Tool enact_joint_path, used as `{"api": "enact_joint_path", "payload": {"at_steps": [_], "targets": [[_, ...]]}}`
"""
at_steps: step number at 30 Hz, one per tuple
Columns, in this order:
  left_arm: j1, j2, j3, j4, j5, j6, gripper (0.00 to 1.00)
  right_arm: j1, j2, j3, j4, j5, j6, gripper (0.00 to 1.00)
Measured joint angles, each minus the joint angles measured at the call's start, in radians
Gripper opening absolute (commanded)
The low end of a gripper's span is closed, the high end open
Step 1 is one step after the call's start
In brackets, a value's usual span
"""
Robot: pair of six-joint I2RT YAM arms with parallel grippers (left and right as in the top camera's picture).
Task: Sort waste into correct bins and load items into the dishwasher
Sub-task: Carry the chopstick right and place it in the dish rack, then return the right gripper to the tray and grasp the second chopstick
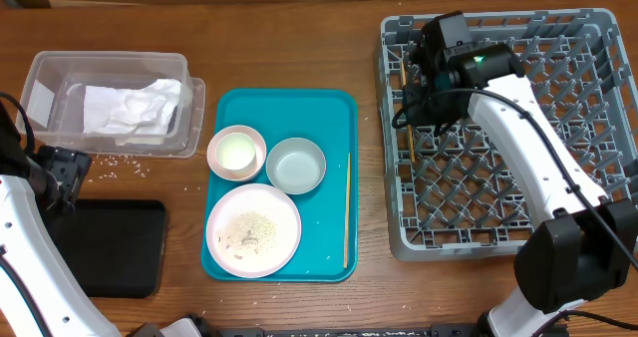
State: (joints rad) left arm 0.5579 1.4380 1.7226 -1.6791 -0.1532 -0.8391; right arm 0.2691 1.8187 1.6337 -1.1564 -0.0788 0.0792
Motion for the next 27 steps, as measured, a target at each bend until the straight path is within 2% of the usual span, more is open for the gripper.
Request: {"api": "enact_joint_path", "payload": {"at_steps": [5,10,14,18,23,27], "targets": [[0.000,0.000,0.000,0.000,0.000,0.000,1.00,0.008,0.000,0.000,-0.045,-0.150,0.005,0.34],[0.000,0.000,0.000,0.000,0.000,0.000,1.00,0.107,0.000,-0.033,-0.072,-0.226,0.120,0.36],[0.000,0.000,0.000,0.000,0.000,0.000,1.00,0.235,-0.002,-0.198,0.029,-0.192,0.281,0.35],[0.000,0.000,0.000,0.002,0.000,0.000,1.00,0.363,-0.001,-0.389,0.205,-0.175,0.444,0.35],[0.000,0.000,0.000,0.003,0.000,0.000,1.00,0.502,-0.001,-0.450,0.265,-0.151,0.586,0.36],[0.000,0.000,0.000,0.003,0.000,0.000,1.00,0.534,-0.001,-0.450,0.265,-0.085,0.647,0.36]]}}
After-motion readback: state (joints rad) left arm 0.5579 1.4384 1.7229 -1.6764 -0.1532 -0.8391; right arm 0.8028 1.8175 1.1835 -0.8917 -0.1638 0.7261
